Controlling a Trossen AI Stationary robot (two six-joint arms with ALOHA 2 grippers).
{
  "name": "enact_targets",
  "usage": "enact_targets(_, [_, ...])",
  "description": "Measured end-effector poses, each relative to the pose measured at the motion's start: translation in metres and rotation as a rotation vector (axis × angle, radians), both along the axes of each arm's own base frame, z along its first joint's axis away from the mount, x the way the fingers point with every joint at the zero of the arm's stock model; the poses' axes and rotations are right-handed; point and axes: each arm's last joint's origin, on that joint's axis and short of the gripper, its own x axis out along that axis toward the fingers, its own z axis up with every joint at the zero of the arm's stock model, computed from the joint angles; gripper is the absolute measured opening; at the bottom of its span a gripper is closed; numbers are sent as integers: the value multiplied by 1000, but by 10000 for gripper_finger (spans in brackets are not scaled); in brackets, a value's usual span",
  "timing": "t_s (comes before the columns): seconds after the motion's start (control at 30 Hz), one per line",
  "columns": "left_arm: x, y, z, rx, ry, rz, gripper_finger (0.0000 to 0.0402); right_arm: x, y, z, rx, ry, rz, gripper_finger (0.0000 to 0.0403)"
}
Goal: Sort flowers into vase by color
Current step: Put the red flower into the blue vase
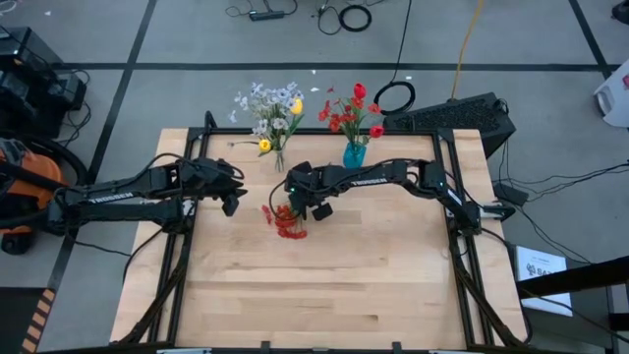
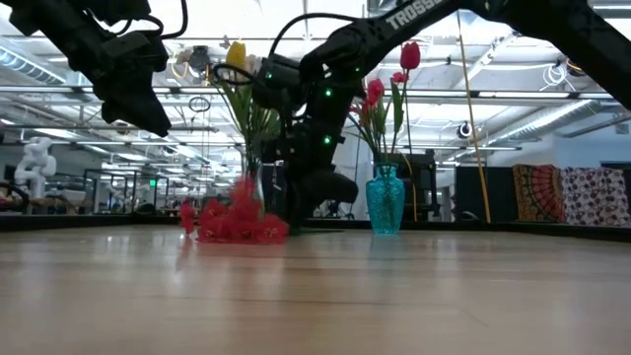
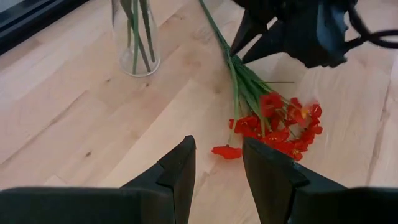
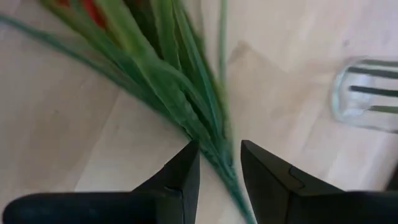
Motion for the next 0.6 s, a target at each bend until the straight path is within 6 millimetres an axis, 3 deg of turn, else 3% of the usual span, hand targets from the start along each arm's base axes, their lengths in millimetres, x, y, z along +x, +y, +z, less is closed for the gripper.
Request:
enact_targets(0.27, [0, 0, 0, 3, 0, 4, 138, 3, -3, -16, 55, 7, -18, 102])
enact_targets(0.5, [1, 0, 1, 7, -11, 4, 138, 1, 4, -19, 161, -3, -161, 12])
enact_targets(0.6, [2, 1, 2, 13, -31, 4, 138, 0, 12, -20, 196, -7, -251, 9])
